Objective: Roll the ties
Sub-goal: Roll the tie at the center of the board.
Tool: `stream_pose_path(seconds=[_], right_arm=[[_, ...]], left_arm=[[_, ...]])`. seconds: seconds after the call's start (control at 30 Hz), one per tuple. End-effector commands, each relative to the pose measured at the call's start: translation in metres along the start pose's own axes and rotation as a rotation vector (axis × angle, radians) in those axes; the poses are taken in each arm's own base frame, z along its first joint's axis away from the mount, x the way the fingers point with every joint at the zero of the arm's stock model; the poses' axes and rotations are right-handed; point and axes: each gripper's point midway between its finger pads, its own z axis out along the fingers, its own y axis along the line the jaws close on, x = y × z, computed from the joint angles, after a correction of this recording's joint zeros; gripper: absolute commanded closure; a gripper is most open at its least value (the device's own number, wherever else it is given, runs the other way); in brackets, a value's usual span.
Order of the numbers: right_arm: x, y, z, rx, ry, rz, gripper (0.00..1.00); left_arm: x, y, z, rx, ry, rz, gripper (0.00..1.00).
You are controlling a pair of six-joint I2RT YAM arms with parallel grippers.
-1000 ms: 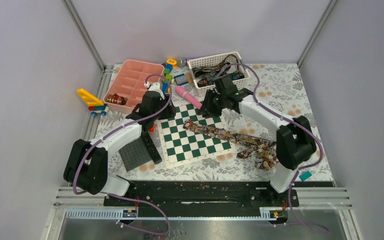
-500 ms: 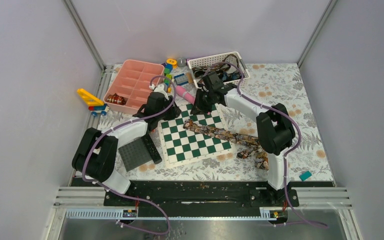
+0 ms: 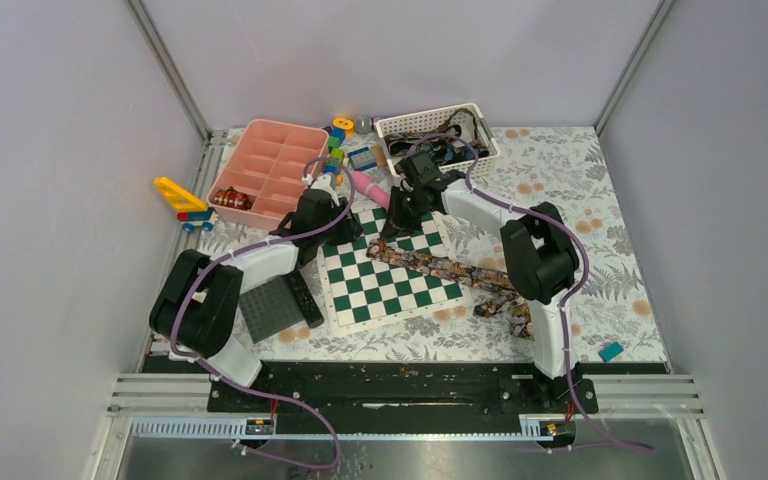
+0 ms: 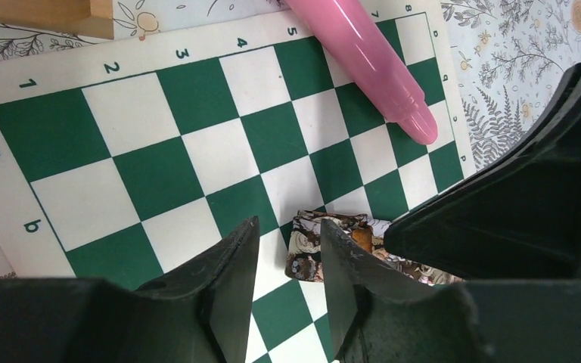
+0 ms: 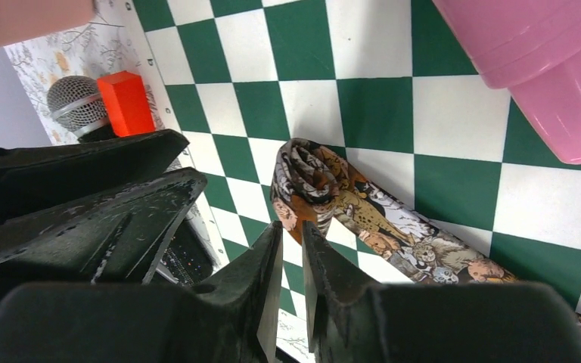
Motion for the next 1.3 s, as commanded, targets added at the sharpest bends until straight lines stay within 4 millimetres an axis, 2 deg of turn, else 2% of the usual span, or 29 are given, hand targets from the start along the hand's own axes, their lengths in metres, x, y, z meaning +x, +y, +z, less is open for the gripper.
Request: stream_pose_path(seconds=[0.0, 0.33, 0.73, 1.27], right_arm=[[0.006, 0.010, 0.002, -0.026, 0.031, -0.029, 0.78], [0.013, 0.001, 0.014, -0.003, 0.057, -0.021, 0.78], [0.021, -0.020, 0.022, 0.078, 0.075, -0.009, 0.76], [0.024, -0.039, 0.024, 0.163, 0.074, 0.000, 0.76]], left_arm=[[-0.008, -0.010, 0.004, 0.047, -0.030, -0.005, 0.63], [-0.002, -0.009, 0.007, 0.051, -0.016, -0.008, 0.63], [0.004, -0.006, 0.011, 0.050, 0.001, -0.013, 0.60], [0.015, -0.015, 0.019, 0.109, 0.022, -0.028, 0.46]])
